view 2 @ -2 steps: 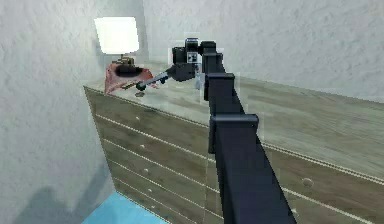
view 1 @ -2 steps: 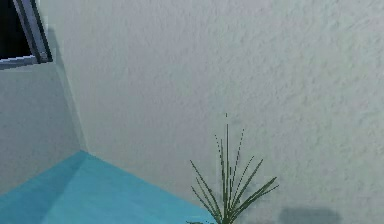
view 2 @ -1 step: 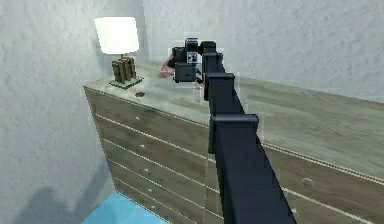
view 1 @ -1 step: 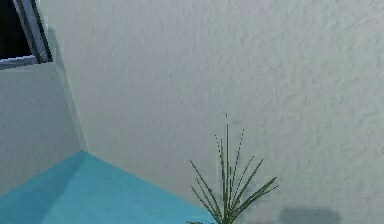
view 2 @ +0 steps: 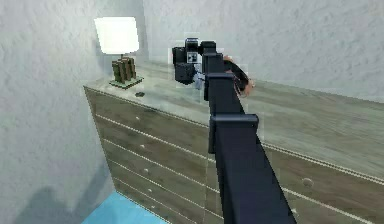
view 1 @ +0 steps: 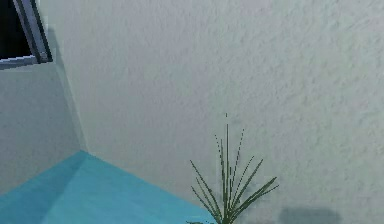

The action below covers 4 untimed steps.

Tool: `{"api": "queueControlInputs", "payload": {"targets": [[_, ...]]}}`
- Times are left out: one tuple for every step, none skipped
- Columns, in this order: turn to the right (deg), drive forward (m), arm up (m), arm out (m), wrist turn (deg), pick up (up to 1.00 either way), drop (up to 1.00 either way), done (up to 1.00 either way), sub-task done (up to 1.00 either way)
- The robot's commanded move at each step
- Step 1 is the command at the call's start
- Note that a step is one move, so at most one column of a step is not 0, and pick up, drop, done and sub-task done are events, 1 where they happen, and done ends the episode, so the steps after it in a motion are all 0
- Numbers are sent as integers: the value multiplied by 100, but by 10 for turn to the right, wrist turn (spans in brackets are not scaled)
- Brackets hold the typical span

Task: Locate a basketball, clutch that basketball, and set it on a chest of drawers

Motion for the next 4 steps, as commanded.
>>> {"api": "queueControlInputs", "payload": {"targets": [[0,0,-12,0,0,0,0,0,0],[0,0,0,0,0,0,100,0,0],[0,0,0,-10,0,0,0,0,0],[0,0,0,0,0,0,0,100,0]]}}
